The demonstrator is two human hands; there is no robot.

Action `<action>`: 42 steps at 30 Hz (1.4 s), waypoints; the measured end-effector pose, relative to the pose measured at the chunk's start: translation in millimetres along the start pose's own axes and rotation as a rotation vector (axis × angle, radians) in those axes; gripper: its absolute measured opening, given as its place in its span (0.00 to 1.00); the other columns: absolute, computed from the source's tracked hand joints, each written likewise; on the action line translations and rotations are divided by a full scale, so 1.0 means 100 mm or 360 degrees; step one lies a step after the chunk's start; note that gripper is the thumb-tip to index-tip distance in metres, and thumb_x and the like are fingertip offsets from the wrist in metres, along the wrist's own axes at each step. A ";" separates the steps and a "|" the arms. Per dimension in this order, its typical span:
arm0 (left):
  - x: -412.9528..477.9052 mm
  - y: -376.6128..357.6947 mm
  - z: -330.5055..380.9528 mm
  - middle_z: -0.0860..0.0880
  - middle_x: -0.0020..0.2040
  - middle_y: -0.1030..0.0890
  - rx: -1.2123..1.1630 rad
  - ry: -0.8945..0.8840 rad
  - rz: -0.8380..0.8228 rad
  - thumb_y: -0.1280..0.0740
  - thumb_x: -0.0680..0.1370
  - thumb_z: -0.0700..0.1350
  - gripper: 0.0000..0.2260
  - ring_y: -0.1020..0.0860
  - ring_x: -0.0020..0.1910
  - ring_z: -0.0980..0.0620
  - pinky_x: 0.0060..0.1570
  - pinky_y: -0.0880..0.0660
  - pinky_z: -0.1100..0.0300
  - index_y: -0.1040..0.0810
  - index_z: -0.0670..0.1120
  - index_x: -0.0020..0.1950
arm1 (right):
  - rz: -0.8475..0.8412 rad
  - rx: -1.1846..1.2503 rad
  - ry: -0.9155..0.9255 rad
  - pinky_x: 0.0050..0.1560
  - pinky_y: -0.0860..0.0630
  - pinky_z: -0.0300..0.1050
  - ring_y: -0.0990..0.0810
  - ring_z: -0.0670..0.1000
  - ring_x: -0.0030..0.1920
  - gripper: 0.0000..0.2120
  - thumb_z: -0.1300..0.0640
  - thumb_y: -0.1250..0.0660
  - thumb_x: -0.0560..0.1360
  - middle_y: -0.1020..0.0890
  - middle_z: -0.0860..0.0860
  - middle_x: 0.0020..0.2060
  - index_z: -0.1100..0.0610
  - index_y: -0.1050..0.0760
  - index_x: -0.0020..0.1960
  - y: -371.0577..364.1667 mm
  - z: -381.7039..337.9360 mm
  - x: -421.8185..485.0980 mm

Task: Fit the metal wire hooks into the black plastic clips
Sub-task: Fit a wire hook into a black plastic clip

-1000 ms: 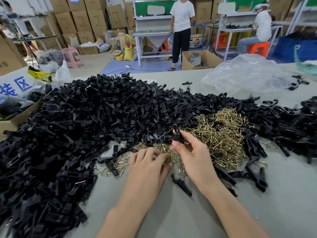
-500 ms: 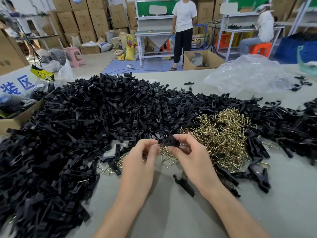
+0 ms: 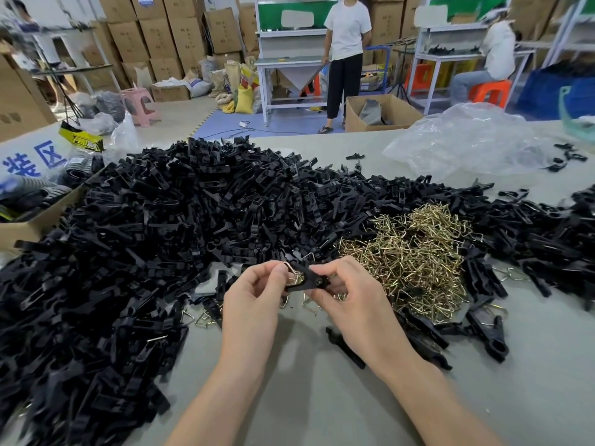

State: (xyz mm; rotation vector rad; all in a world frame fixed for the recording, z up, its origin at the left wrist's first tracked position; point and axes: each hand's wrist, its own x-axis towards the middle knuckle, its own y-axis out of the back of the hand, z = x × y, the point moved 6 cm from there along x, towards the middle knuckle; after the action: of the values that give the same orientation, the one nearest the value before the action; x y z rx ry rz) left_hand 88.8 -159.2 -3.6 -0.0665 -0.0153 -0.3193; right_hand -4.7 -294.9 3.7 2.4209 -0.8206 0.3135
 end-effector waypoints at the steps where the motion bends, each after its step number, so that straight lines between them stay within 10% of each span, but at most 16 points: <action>1: 0.00 0.00 0.00 0.50 0.43 0.13 -0.0029 0.0016 0.0007 0.31 0.80 0.44 0.04 0.18 0.41 0.57 0.49 0.21 0.60 0.17 0.47 0.50 | -0.0002 -0.0019 0.0005 0.51 0.27 0.29 0.22 0.39 0.51 0.12 0.57 0.25 0.75 0.22 0.37 0.50 0.47 0.20 0.56 0.00 0.00 0.00; 16: -0.08 -0.08 -0.02 0.52 0.40 0.16 0.0031 -0.0028 0.0051 0.32 0.80 0.44 0.03 0.21 0.36 0.59 0.38 0.24 0.67 0.19 0.48 0.48 | 0.0000 -0.0251 0.0193 0.46 0.28 0.28 0.24 0.39 0.48 0.14 0.51 0.25 0.74 0.26 0.39 0.46 0.52 0.21 0.57 -0.03 -0.12 -0.06; 22: -0.07 -0.13 -0.11 0.53 0.35 0.20 0.0385 -0.0055 -0.0157 0.43 0.85 0.46 0.15 0.23 0.36 0.51 0.38 0.25 0.54 0.23 0.52 0.41 | 0.0012 -0.0258 0.0315 0.48 0.31 0.25 0.26 0.33 0.46 0.16 0.49 0.25 0.73 0.27 0.40 0.44 0.54 0.18 0.59 -0.03 -0.25 -0.08; 26: -0.10 -0.24 -0.08 0.42 0.33 0.21 -0.0050 0.0181 -0.0389 0.44 0.84 0.45 0.20 0.24 0.32 0.47 0.31 0.30 0.56 0.20 0.50 0.36 | 0.0123 -0.0064 0.0331 0.45 0.27 0.30 0.22 0.40 0.46 0.14 0.46 0.26 0.72 0.24 0.40 0.44 0.51 0.19 0.54 0.03 -0.28 -0.09; 33: -0.28 -0.46 -0.05 0.35 0.49 0.23 -0.0614 0.0665 -0.0856 0.44 0.79 0.66 0.30 0.26 0.49 0.40 0.50 0.29 0.46 0.16 0.42 0.52 | 0.0046 -0.0161 0.0477 0.60 0.27 0.45 0.26 0.47 0.60 0.18 0.36 0.40 0.79 0.25 0.43 0.58 0.46 0.17 0.52 -0.04 -0.34 -0.10; 42: -0.25 -0.46 -0.16 0.43 0.55 0.17 -0.0698 0.0942 -0.0881 0.40 0.80 0.59 0.21 0.17 0.54 0.47 0.54 0.21 0.52 0.15 0.46 0.56 | -0.0278 -0.0285 0.0416 0.61 0.28 0.42 0.26 0.47 0.60 0.10 0.45 0.35 0.79 0.27 0.43 0.61 0.48 0.19 0.55 -0.14 -0.25 -0.08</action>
State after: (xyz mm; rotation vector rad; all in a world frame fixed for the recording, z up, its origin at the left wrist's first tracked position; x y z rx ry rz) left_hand 51.0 -196.0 -17.0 -0.4046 0.6345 -0.8828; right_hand -3.3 -267.7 15.6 2.2070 -0.4961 0.4563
